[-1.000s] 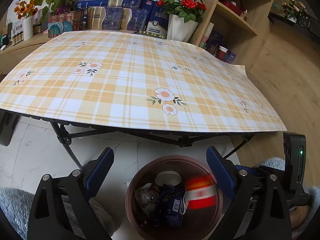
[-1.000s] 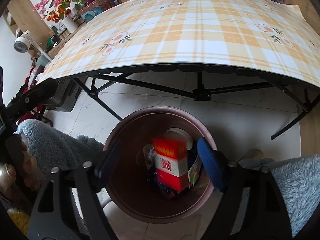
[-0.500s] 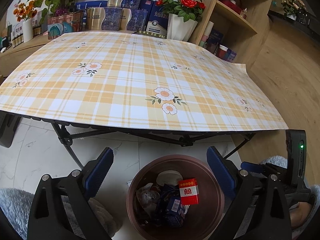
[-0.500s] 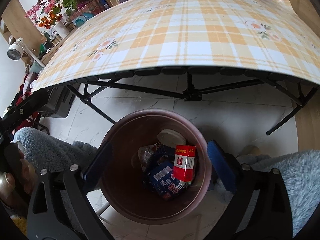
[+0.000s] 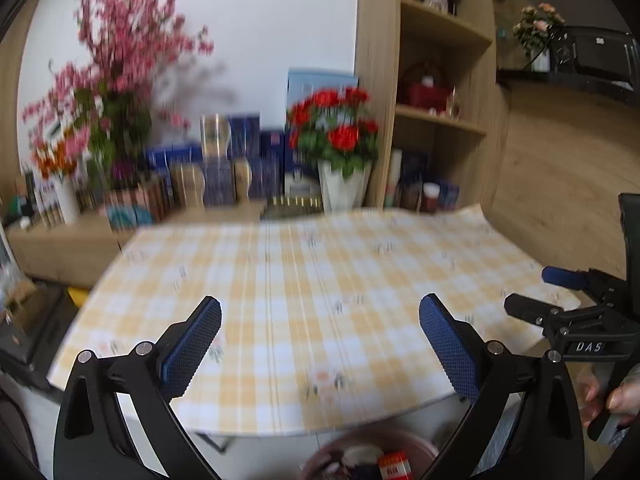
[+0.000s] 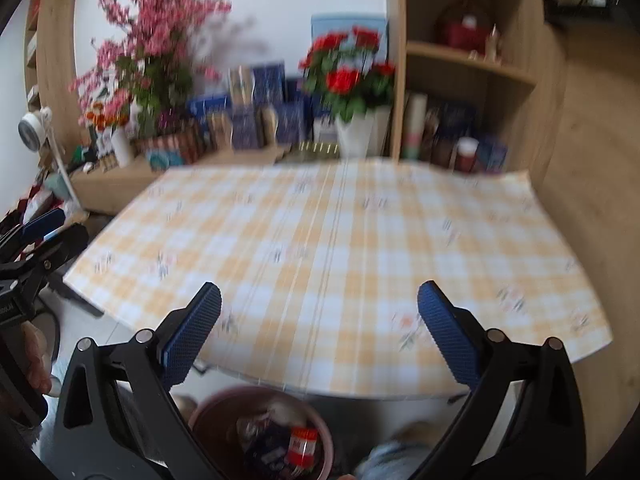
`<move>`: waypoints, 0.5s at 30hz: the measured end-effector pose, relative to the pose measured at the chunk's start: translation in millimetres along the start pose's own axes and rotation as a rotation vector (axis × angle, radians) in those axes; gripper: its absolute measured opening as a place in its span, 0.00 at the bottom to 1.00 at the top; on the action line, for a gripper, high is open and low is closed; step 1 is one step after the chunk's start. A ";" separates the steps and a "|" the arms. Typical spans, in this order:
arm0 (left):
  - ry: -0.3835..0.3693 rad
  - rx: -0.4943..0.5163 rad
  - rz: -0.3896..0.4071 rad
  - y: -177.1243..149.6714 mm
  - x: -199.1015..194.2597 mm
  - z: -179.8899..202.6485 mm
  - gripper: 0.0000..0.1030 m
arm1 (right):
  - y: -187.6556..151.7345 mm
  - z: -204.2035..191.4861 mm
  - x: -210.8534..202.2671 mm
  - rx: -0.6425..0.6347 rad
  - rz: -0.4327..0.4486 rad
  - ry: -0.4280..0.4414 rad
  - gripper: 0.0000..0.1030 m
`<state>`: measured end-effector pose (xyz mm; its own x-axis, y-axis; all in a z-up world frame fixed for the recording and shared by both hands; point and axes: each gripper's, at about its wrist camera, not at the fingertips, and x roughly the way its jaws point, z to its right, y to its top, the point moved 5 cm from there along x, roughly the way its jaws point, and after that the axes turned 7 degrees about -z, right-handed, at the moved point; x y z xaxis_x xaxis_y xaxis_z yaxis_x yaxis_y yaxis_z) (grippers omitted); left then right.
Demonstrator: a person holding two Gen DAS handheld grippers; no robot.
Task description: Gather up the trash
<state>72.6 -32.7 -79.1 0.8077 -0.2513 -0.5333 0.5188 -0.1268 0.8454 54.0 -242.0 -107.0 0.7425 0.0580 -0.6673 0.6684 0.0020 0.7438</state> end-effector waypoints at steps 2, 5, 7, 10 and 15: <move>0.018 0.012 0.033 18.6 -13.7 4.3 0.94 | 17.1 2.7 -16.7 -0.004 0.037 -0.006 0.94; 0.012 0.020 0.067 33.6 -28.4 9.2 0.94 | 33.1 4.0 -38.2 -0.005 0.083 -0.015 0.94; 0.023 0.008 0.101 42.0 -41.6 9.0 0.94 | 39.5 2.6 -49.0 -0.005 0.100 -0.013 0.94; 0.076 0.009 0.136 49.8 -55.3 8.6 0.94 | 43.5 0.3 -60.6 -0.010 0.115 -0.013 0.94; 0.128 0.023 0.139 53.8 -65.0 8.2 0.94 | 44.1 -7.7 -74.1 -0.024 0.122 0.000 0.94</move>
<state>45.7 -31.1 1.2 0.9010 -0.1440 -0.4091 0.3942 -0.1214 0.9110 28.1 -238.5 -24.4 0.8182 0.0596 -0.5718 0.5718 0.0190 0.8202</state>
